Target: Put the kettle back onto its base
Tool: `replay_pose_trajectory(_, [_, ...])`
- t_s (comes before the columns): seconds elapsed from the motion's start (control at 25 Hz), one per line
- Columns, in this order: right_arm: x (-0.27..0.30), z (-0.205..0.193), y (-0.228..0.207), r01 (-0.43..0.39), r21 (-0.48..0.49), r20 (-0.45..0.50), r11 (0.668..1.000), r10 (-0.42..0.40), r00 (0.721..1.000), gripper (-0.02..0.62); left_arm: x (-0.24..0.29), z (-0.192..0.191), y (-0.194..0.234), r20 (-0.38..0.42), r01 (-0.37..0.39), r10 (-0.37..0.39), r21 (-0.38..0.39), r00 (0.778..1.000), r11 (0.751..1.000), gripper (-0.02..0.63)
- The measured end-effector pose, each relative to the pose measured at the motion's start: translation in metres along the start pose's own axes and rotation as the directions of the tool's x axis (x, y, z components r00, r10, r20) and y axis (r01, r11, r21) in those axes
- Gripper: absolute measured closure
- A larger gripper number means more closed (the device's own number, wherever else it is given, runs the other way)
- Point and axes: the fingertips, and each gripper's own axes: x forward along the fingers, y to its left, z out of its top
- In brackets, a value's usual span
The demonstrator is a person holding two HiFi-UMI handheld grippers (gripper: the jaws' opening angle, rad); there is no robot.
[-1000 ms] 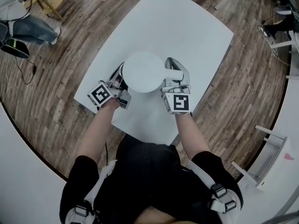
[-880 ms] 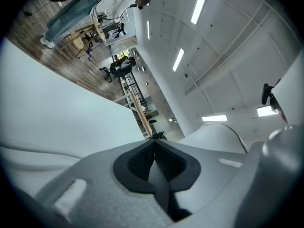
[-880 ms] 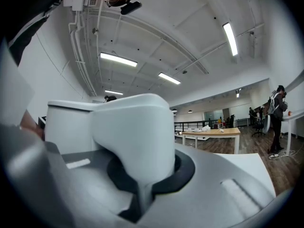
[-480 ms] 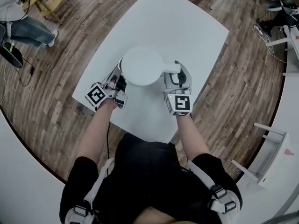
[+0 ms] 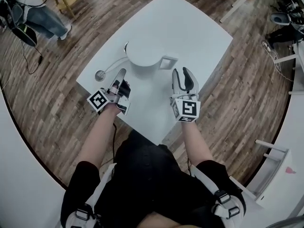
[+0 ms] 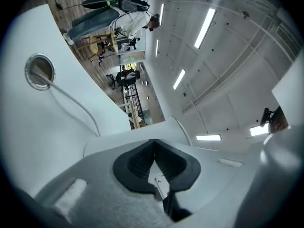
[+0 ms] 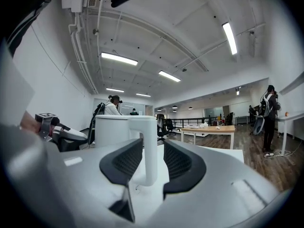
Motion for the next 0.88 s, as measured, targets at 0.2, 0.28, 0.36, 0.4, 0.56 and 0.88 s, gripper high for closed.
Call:
replay_pose_trajectory(0.2, [-0.026,0.015,0.01,-0.062,-0.01,0.032,0.998,0.063,0.998,0.494,-0.017,-0.022,-0.032,0.002,0.041,-0.042,0.072,0.999,0.997,0.606])
replay_pose_trajectory(0.28, [-0.045,0.021,0.014,-0.1,-0.007,0.049,0.995,0.1,0.994,0.514,-0.025,-0.039,-0.043,-0.023,0.037,-0.035,0.142,0.999,0.989,0.607])
replay_pose_trajectory(0.36, [-0.066,0.028,0.019,-0.157,0.013,0.069,0.988,0.156,0.985,0.522,-0.032,-0.057,-0.053,-0.04,0.028,-0.02,0.217,0.999,0.976,0.607])
replay_pose_trajectory(0.4, [-0.077,0.03,0.021,-0.178,0.022,0.077,0.984,0.176,0.981,0.526,-0.036,-0.064,-0.059,-0.043,0.025,-0.014,0.252,0.999,0.967,0.607])
replay_pose_trajectory(0.56, [-0.109,0.029,0.034,-0.257,0.056,0.065,0.965,0.253,0.965,0.563,-0.049,-0.087,-0.092,-0.061,0.041,-0.014,0.457,0.998,0.888,0.607])
replay_pose_trajectory(0.88, [-0.179,0.026,0.047,-0.365,0.143,0.032,0.92,0.364,0.931,0.589,-0.107,-0.129,-0.1,-0.016,-0.05,0.071,0.561,0.997,0.827,0.607])
